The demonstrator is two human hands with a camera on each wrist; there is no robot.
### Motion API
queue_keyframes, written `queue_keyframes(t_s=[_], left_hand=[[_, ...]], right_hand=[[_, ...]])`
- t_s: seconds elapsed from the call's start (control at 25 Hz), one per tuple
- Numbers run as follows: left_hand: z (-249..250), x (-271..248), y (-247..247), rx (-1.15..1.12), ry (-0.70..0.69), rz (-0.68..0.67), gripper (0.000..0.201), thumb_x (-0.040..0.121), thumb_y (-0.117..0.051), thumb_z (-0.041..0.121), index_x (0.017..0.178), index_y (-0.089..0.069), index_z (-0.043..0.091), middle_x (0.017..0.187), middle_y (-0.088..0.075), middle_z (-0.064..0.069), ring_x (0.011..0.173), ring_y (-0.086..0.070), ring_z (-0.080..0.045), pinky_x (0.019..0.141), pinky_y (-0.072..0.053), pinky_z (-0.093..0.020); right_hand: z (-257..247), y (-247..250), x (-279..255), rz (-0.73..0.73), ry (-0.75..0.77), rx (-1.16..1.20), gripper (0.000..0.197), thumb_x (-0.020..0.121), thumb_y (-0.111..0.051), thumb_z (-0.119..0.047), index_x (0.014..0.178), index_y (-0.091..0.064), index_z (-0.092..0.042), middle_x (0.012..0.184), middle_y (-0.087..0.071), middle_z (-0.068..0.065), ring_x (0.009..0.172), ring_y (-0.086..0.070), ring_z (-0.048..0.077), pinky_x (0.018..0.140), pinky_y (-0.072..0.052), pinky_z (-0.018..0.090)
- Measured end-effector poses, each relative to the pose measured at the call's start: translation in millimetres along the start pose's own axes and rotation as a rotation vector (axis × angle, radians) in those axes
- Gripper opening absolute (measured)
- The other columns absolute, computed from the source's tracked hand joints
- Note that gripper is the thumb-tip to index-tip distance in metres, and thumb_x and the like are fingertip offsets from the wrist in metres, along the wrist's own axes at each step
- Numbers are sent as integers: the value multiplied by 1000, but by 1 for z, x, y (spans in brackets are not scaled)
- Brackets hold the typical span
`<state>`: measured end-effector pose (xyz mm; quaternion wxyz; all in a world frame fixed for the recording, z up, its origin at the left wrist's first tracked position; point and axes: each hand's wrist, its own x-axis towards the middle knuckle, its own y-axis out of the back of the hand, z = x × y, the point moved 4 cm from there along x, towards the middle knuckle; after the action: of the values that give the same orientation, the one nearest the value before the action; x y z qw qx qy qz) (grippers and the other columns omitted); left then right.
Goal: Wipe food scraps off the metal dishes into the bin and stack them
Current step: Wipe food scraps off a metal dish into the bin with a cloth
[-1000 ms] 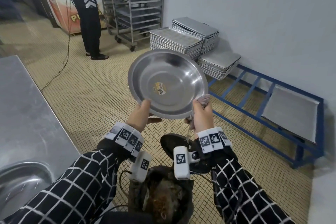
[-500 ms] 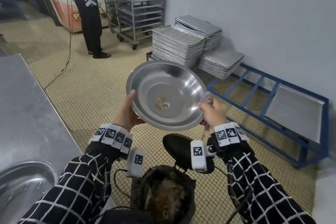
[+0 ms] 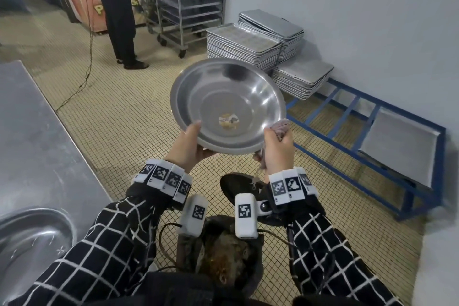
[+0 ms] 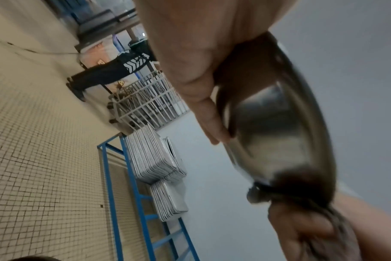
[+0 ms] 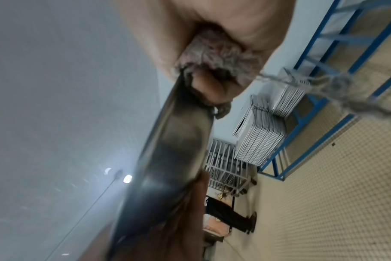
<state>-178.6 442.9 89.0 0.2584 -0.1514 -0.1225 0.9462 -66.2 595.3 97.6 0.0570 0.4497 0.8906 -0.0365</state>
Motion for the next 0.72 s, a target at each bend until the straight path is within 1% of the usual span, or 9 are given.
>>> queue_keyframes(t_s=[0.08,0.2,0.28,0.36,0.4,0.52,0.64,0.68,0.72], left_hand=[[-6,0,-8,126,15,-71,25,99,-43,25,111,-57,9,110,-68,-11,103,-66,-22,90,-54,-45],[-10,-1,-6,238,-4,-96,27,98,-46,31,115,-58,13,111,-69,-5,106,-64,-17,90,-54,-43],[-5,-7,9,209,-40,-44,22,96,-51,30,112,-57,16,108,-69,-5,105,-65,-20,88,-55,-41],[5,-16,33,92,-89,33,35,93,-54,32,123,-51,13,108,-68,-8,101,-66,-24,79,-57,-37],[11,-23,48,48,-121,73,42,92,-55,34,126,-49,11,108,-68,-9,97,-67,-24,74,-57,-34],[26,-51,95,25,-159,203,35,94,-48,37,117,-58,13,94,-71,-5,84,-68,-21,65,-57,-30],[26,-91,139,14,-177,392,35,95,-44,45,111,-62,19,89,-72,-1,78,-69,-16,61,-56,-27],[22,-106,159,9,-172,502,37,94,-45,47,113,-61,19,92,-72,-2,79,-70,-16,63,-56,-28],[19,-122,178,-9,-170,616,42,90,-49,50,115,-60,18,96,-72,-4,84,-70,-18,67,-55,-30]], right_hand=[[-1,-14,-3,1,17,34,24,93,-54,-22,117,-48,-19,85,-61,6,51,-56,13,42,-46,21],[-5,-28,-7,12,49,1,28,90,-56,-18,115,-46,-17,96,-64,10,67,-66,26,39,-41,16],[-7,-32,-8,-13,44,-3,24,90,-53,-12,111,-44,-17,95,-61,9,61,-61,20,38,-40,15],[-8,-31,-7,-72,41,-49,22,91,-50,-11,112,-45,-16,90,-57,3,55,-54,11,40,-42,14],[-5,-32,-5,-136,37,-89,25,91,-50,-13,115,-46,-16,89,-57,2,57,-54,11,42,-43,15],[2,-43,-6,-353,28,-210,33,87,-56,-21,119,-50,-24,97,-63,-1,78,-65,15,63,-54,26],[6,-75,-17,-568,64,-298,18,90,-56,-24,107,-54,-29,97,-64,-2,84,-64,12,72,-57,30],[8,-90,-25,-632,66,-292,15,90,-56,-25,105,-54,-29,96,-64,-1,82,-64,12,73,-56,32],[12,-108,-36,-689,73,-287,13,91,-56,-25,104,-54,-28,93,-63,-1,78,-63,12,68,-54,31]])
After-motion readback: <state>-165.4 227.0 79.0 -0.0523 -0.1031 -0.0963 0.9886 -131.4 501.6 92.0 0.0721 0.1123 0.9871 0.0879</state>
